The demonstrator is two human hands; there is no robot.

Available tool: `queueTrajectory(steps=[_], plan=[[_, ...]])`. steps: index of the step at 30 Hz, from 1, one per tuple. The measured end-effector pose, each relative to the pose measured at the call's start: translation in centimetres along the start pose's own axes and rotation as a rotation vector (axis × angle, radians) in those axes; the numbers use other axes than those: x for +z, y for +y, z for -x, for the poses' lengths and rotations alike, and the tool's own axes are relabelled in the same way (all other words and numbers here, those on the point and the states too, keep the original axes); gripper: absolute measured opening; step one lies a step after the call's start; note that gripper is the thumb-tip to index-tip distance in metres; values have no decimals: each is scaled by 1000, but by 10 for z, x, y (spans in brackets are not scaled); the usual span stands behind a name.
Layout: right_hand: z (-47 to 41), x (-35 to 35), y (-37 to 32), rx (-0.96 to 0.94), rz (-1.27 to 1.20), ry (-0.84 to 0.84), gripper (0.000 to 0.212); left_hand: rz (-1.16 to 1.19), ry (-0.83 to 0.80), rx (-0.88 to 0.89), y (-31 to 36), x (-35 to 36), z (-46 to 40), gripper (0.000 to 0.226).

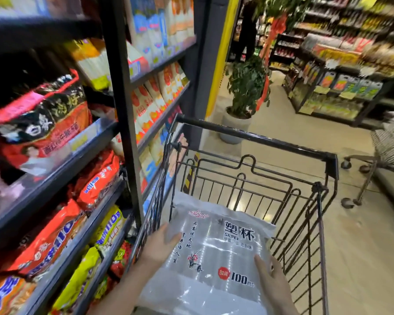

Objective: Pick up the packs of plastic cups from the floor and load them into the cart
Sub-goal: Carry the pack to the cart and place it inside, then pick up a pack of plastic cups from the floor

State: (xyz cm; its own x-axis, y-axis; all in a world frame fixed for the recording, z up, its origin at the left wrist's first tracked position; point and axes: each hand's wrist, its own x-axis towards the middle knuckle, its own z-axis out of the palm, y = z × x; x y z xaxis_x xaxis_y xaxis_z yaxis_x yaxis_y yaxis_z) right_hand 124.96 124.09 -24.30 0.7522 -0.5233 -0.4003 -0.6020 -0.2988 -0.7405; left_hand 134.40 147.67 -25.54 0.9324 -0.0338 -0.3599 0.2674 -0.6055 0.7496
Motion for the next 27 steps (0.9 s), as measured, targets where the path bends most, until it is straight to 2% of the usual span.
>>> queueTrajectory(steps=[3,4,7,9,17,23,27], plan=[[4,-6,-10,-45,90,18,115,3,-27,4,1,-5,3,59],[4,-9,-13,-52,95,41,113,-2,-24,11,2,-10,6,59],[11,-19,-24,-110,160,85,66,-16,-2,49,2,-23,19,65],[17,-25,-33,-178,218,93,55,-74,34,60,5,-34,26,67],[62,-66,-90,-470,450,111,51,-331,240,229,48,-93,84,47],[94,-101,-127,-677,492,178,49,-453,431,309,82,-129,140,40],[119,-126,-136,-773,479,151,52,-483,569,295,100,-133,195,37]])
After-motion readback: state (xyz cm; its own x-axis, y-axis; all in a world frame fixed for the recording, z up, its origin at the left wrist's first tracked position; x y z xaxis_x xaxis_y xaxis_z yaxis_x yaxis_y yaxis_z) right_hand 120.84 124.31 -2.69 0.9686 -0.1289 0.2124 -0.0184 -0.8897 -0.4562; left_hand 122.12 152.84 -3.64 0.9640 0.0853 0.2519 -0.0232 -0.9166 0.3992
